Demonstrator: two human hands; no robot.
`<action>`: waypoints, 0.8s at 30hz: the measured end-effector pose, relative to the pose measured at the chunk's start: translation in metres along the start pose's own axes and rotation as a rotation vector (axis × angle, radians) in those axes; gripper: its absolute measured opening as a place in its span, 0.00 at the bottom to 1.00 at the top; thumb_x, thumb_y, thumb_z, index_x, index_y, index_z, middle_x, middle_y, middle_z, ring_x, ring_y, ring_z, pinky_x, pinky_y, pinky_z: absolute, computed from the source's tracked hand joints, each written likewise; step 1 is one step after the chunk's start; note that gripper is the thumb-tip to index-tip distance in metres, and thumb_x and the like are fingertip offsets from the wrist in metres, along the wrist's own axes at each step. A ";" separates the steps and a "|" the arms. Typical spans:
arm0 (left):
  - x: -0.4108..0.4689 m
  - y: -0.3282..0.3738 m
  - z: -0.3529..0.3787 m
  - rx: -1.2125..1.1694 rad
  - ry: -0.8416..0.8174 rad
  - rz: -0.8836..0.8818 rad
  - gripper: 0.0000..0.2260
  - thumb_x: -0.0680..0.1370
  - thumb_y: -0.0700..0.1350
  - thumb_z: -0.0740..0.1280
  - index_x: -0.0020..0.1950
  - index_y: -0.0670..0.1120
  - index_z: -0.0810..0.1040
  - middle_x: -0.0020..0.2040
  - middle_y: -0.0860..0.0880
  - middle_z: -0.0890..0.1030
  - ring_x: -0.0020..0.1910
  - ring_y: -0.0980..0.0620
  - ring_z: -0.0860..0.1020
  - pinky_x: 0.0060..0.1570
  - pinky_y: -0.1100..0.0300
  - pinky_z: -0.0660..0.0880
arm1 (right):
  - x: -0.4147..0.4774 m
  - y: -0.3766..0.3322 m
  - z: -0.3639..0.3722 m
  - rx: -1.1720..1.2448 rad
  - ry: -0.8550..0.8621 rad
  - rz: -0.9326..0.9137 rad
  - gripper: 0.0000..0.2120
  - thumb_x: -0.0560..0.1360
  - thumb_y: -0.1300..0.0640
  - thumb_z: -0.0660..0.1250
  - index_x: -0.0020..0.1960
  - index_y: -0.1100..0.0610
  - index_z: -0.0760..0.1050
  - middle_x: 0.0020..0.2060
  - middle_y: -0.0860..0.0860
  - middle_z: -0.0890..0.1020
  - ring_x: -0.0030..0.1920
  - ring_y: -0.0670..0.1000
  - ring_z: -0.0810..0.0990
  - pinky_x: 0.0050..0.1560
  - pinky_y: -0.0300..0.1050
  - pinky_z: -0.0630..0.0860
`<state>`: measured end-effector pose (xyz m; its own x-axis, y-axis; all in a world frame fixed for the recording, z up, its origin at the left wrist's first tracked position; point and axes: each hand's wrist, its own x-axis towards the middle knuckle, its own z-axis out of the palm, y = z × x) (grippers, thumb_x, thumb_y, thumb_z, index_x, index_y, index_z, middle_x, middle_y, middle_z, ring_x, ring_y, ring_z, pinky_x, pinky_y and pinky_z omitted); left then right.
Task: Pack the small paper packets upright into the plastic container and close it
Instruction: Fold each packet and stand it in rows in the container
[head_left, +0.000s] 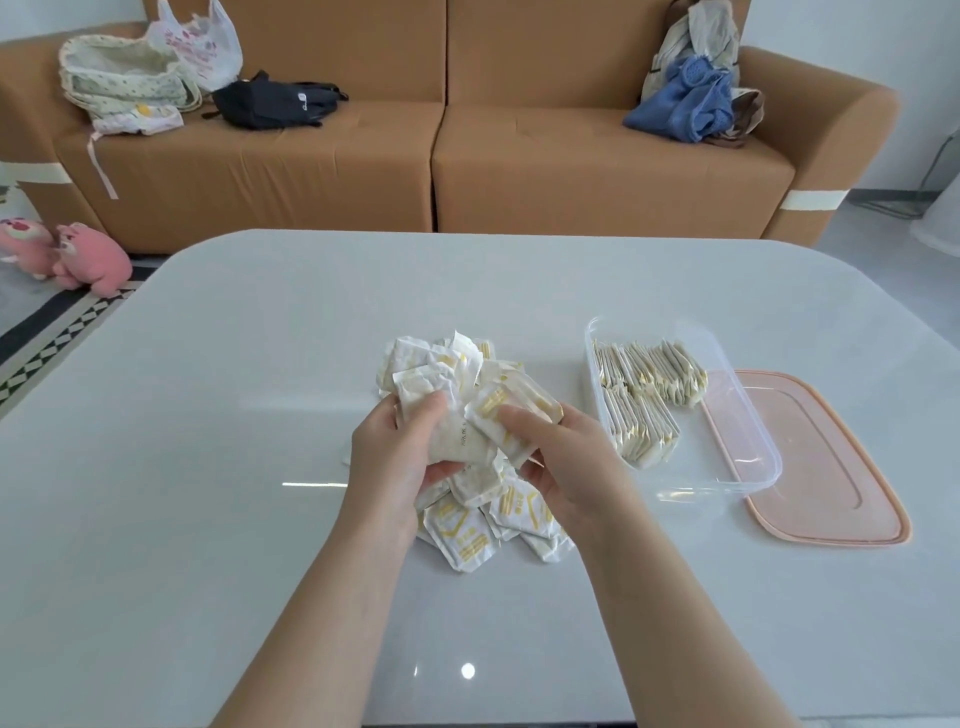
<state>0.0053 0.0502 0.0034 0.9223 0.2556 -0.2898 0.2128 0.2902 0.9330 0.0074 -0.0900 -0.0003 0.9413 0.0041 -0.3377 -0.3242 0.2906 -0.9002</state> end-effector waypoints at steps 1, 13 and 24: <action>-0.001 0.001 0.002 -0.004 -0.013 0.007 0.07 0.76 0.44 0.69 0.52 0.44 0.81 0.48 0.43 0.83 0.42 0.49 0.83 0.35 0.58 0.80 | -0.001 0.001 0.001 -0.018 -0.002 -0.014 0.04 0.74 0.63 0.69 0.48 0.63 0.80 0.41 0.58 0.80 0.42 0.55 0.78 0.49 0.53 0.79; -0.003 0.002 0.003 -0.012 -0.073 -0.008 0.09 0.77 0.43 0.67 0.56 0.46 0.80 0.48 0.46 0.84 0.42 0.50 0.82 0.37 0.60 0.77 | -0.004 0.004 0.006 -0.322 0.006 -0.130 0.06 0.74 0.59 0.71 0.50 0.59 0.79 0.38 0.55 0.83 0.38 0.52 0.80 0.45 0.52 0.79; -0.003 0.002 0.001 -0.084 -0.078 -0.027 0.08 0.77 0.43 0.66 0.55 0.44 0.79 0.44 0.45 0.83 0.37 0.49 0.82 0.32 0.60 0.77 | -0.006 0.006 0.008 -0.581 -0.111 -0.193 0.05 0.75 0.57 0.68 0.46 0.60 0.80 0.31 0.51 0.79 0.32 0.47 0.75 0.38 0.45 0.73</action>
<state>0.0035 0.0498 0.0065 0.9397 0.1748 -0.2938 0.2129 0.3732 0.9030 0.0012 -0.0804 -0.0012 0.9821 0.1118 -0.1515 -0.1164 -0.2719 -0.9553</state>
